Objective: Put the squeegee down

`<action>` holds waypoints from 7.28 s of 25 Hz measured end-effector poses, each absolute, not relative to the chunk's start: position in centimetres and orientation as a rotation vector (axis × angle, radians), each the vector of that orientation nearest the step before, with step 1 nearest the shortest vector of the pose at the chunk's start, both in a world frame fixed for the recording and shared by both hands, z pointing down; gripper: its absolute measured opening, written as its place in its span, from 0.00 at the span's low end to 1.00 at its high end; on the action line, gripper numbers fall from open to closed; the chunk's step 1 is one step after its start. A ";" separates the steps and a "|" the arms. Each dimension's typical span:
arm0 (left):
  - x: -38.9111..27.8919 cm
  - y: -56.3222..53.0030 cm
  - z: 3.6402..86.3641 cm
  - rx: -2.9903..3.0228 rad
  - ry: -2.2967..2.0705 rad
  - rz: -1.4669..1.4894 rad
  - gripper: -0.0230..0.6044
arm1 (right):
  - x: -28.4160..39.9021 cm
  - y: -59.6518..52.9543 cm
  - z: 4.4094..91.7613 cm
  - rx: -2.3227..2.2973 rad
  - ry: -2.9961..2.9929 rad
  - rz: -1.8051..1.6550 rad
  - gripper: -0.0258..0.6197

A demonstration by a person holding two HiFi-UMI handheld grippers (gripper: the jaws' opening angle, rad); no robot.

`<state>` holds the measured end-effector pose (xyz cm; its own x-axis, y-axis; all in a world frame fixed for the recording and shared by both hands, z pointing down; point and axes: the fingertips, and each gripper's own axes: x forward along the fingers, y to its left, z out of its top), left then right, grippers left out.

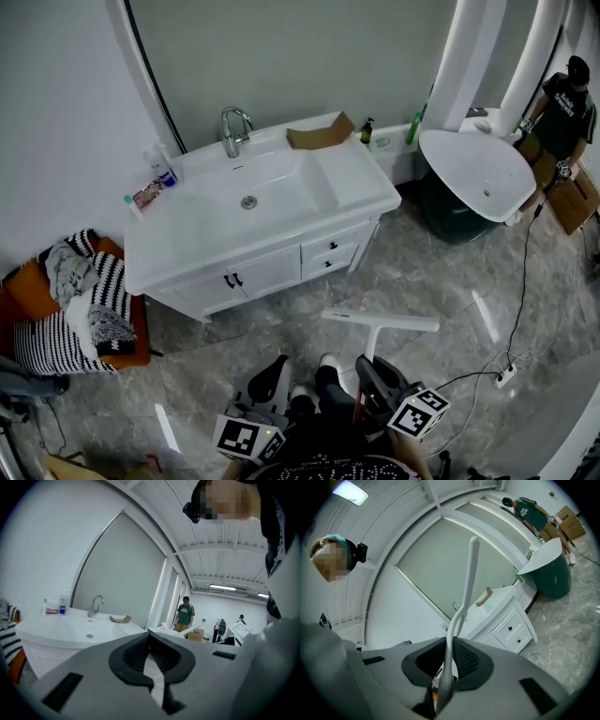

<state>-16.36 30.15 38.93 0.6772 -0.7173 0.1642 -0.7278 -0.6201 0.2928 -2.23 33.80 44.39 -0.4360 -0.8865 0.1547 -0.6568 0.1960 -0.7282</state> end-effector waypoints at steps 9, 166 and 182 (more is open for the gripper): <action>-11.5 24.7 38.4 2.560 -1.176 0.002 0.04 | 2.3 27.7 44.0 -1.426 2.245 -1.058 0.12; 4.8 -18.1 42.4 2.451 -1.430 0.290 0.04 | 19.4 -28.9 64.1 -1.720 2.608 -1.394 0.19; 5.5 -18.1 40.7 2.509 -1.417 0.177 0.04 | 19.5 -28.9 47.8 -1.636 2.654 -0.738 0.19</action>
